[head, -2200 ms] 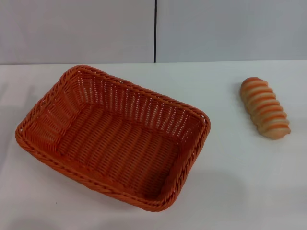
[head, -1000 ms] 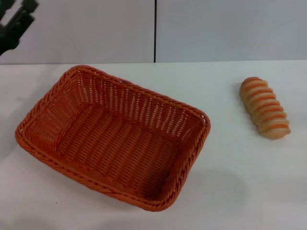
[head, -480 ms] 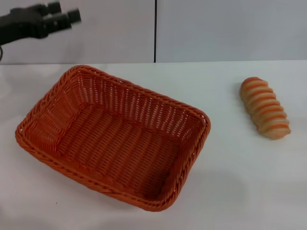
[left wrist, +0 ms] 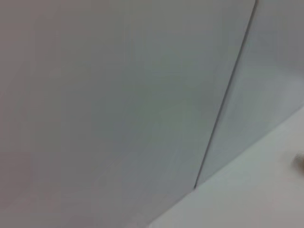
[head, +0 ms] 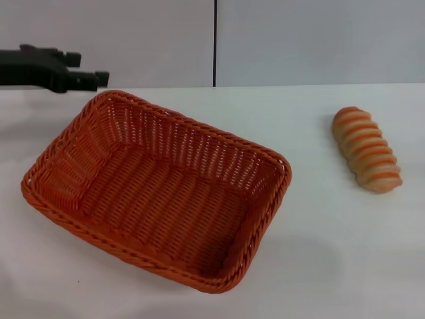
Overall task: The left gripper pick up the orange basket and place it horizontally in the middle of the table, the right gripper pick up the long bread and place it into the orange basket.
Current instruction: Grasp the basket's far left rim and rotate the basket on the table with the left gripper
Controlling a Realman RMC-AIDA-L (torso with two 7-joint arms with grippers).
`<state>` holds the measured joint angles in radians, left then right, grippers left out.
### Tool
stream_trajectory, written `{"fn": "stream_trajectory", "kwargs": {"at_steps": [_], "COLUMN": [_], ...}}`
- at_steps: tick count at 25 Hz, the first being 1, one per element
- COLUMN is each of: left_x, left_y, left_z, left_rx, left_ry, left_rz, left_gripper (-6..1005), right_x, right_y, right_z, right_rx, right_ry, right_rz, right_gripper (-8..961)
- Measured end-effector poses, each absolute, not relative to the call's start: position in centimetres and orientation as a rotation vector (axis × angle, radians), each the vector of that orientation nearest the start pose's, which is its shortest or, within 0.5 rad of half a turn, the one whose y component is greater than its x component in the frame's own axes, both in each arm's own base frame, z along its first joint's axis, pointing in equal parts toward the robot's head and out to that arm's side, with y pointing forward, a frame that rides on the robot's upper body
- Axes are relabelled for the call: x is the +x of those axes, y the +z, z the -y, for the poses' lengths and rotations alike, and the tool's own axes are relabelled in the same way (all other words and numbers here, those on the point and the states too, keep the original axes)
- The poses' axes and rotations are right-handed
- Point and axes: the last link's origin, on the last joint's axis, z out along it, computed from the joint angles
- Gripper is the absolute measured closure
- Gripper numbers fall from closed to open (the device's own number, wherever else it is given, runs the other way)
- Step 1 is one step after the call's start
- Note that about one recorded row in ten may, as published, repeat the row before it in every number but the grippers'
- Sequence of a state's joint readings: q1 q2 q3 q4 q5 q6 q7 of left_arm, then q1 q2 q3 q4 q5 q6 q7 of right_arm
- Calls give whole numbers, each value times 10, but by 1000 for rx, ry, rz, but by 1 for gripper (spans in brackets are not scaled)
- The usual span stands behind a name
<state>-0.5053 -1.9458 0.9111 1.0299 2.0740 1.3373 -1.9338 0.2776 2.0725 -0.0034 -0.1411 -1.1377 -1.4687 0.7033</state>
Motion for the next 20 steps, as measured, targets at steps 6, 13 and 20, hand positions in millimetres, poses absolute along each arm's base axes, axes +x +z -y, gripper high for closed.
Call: {"fn": "stream_trajectory", "kwargs": {"at_steps": [6, 13, 20], "left_x": [-261, -265, -269], "left_y": [81, 70, 57], "left_z": [-384, -383, -384], "left_rx": [-2491, -2506, -2525], "left_ry": [-210, -138, -68], "left_rz": [810, 826, 859], "left_gripper": [228, 228, 229], "right_x": [402, 401, 403], "right_y": [94, 93, 92], "right_z": [-252, -252, -252], "right_rx": [-1084, -1089, -1086], "right_ry": [1003, 1003, 995], "right_rz": [-674, -676, -690], "right_gripper": [344, 344, 345]}}
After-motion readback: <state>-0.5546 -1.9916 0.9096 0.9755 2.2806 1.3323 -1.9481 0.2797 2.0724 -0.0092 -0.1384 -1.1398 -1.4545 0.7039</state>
